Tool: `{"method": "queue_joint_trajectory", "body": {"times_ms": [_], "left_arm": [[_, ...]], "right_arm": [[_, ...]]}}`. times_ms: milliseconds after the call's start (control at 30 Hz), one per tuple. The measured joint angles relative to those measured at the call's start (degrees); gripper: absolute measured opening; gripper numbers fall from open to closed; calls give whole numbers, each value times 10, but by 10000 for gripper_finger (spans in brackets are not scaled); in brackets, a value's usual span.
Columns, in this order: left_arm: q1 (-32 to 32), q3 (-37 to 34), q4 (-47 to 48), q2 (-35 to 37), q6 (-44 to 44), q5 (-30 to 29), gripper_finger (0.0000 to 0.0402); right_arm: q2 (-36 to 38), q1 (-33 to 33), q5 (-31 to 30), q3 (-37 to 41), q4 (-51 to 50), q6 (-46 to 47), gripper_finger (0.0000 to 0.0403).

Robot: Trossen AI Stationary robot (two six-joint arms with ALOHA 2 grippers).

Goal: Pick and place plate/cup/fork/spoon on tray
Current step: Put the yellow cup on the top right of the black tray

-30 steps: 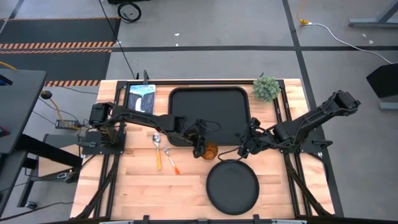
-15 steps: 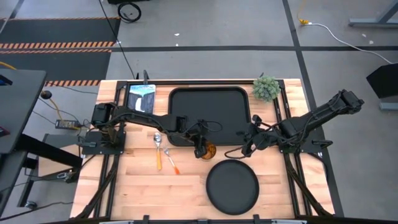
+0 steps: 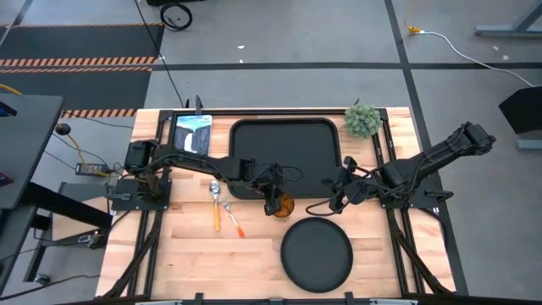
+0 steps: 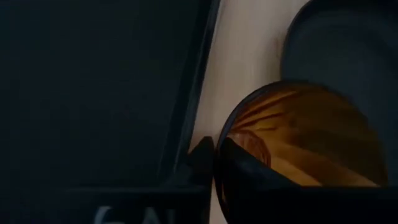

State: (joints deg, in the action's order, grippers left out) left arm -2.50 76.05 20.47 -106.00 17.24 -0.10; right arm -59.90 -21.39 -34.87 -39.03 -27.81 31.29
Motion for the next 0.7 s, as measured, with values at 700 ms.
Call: {"method": "queue_joint_trajectory", "body": {"times_ms": [700], "left_arm": [[67, 120, 28, 0, -60, 67, 15]], "right_arm": [[53, 43, 6, -44, -45, 17, 9]]}}
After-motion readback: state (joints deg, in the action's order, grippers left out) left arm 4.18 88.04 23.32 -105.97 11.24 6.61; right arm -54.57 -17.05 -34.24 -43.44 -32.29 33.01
